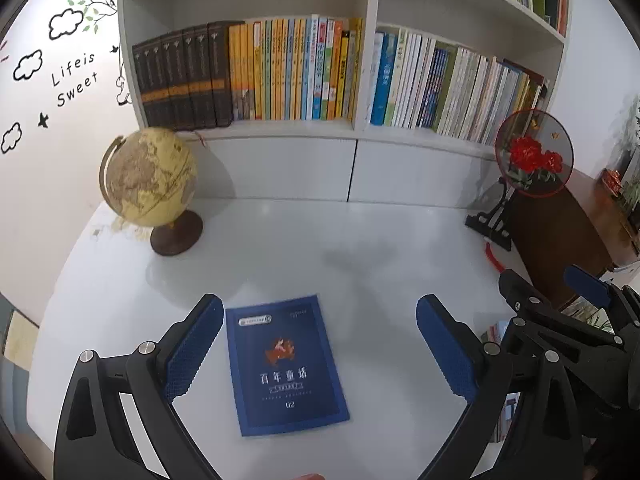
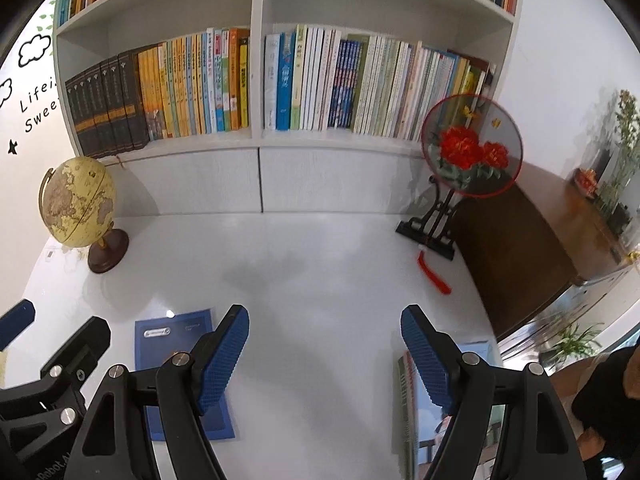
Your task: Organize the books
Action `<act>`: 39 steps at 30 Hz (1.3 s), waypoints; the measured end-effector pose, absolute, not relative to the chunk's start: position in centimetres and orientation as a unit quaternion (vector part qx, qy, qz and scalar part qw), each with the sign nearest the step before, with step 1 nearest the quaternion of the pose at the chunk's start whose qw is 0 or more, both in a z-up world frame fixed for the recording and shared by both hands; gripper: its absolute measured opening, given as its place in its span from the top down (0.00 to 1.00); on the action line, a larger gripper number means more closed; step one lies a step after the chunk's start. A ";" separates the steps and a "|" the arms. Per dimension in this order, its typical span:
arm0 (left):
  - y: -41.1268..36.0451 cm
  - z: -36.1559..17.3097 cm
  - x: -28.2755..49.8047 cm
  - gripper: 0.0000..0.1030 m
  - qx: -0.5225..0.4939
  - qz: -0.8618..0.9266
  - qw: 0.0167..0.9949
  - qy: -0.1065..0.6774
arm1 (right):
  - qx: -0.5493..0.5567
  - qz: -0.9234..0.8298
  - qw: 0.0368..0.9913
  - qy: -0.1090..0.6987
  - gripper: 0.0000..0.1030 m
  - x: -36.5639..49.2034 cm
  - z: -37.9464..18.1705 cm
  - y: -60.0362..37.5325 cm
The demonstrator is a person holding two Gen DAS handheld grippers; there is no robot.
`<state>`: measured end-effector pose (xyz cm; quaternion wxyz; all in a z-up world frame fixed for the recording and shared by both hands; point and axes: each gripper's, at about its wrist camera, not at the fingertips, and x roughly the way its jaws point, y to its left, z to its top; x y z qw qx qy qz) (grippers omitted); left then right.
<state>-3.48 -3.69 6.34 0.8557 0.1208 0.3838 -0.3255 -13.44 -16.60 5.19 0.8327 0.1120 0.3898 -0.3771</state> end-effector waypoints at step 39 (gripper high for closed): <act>-3.8 9.2 -4.9 0.06 0.122 -0.337 0.867 0.346 | 0.084 -0.410 0.827 0.374 0.25 -14.7 7.9 -16.3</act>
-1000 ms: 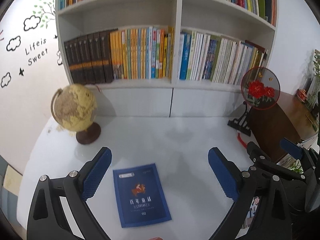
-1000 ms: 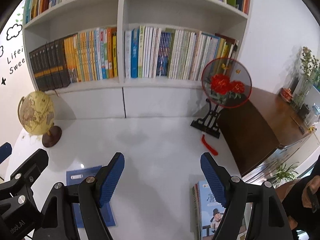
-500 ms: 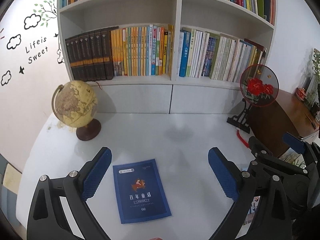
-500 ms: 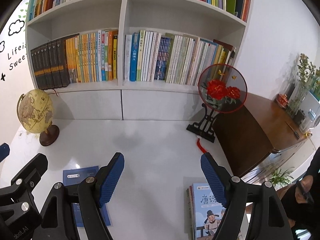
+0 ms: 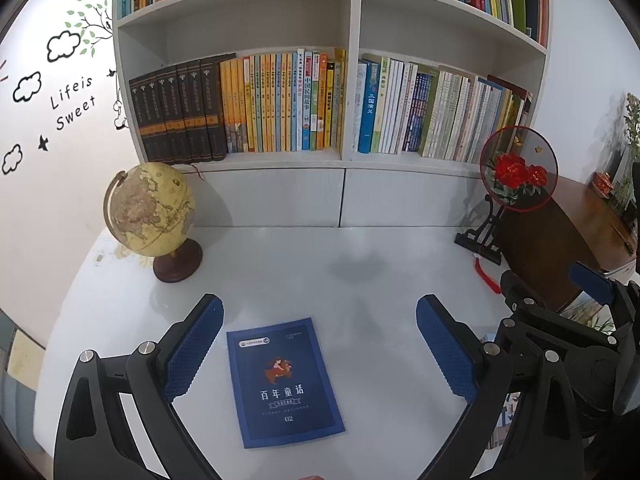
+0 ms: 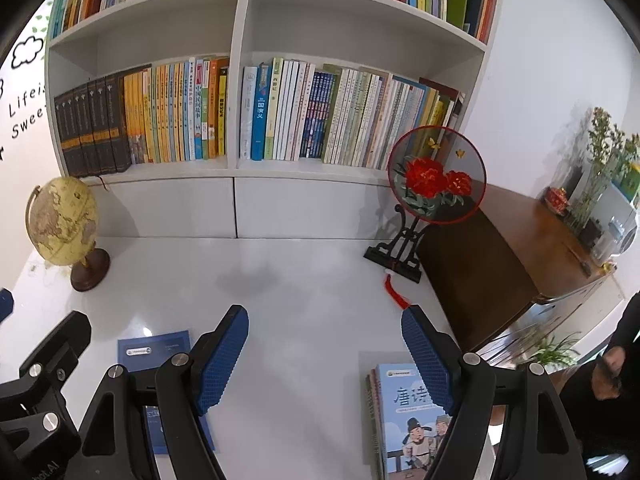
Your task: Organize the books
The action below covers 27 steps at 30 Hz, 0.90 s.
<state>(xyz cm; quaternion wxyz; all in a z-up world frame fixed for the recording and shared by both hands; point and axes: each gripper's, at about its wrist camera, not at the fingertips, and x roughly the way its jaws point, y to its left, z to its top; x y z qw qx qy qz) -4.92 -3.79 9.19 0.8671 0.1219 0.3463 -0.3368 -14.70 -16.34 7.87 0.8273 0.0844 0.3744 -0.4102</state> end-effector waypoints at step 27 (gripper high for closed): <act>-5.0 9.0 -5.4 0.07 0.191 -0.262 0.901 0.287 | 0.099 -0.396 0.826 0.388 0.25 -14.1 6.6 -16.1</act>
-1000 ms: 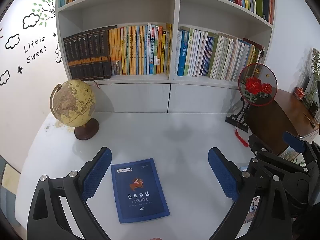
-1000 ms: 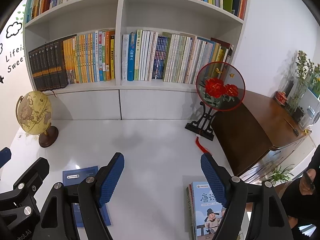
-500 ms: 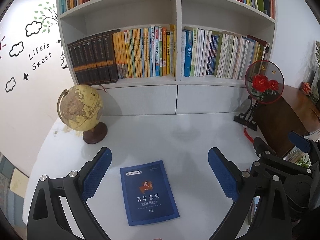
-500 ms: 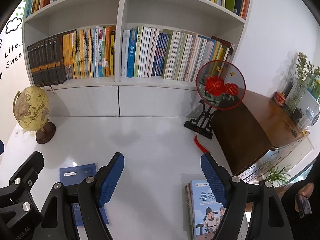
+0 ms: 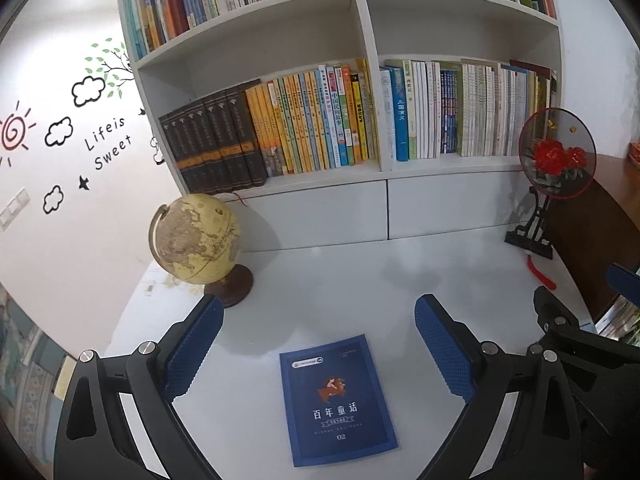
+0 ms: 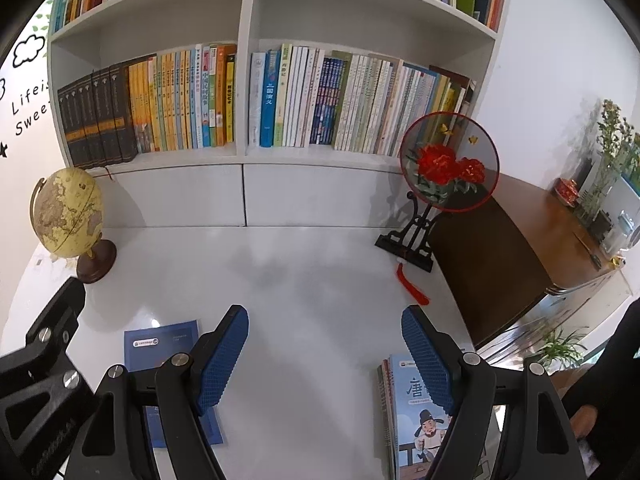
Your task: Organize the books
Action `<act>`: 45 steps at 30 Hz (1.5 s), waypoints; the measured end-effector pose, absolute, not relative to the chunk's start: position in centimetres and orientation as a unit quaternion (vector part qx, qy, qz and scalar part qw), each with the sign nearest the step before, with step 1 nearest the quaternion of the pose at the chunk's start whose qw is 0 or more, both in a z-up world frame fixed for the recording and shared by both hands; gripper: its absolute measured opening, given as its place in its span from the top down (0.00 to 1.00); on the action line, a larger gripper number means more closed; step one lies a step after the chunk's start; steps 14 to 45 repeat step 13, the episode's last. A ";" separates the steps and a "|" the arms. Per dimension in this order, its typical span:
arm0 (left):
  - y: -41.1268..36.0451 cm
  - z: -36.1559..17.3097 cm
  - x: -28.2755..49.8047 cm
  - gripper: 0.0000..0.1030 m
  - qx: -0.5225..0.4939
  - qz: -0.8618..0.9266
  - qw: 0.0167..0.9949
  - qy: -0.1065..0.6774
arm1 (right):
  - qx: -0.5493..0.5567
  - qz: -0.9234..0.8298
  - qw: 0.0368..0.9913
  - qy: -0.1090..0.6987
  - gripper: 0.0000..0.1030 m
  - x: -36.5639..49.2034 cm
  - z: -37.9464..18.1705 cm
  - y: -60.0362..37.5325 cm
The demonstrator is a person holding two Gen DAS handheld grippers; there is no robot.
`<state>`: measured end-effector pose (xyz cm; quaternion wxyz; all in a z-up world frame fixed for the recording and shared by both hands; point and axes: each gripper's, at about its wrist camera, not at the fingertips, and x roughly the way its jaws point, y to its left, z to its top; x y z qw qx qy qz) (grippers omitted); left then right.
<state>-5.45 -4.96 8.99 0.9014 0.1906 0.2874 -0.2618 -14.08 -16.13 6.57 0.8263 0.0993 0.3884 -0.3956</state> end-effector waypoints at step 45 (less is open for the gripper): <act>-4.5 8.9 -5.5 0.08 0.173 -0.280 0.902 0.278 | 0.105 -0.390 0.825 0.394 0.25 -13.9 6.1 -16.4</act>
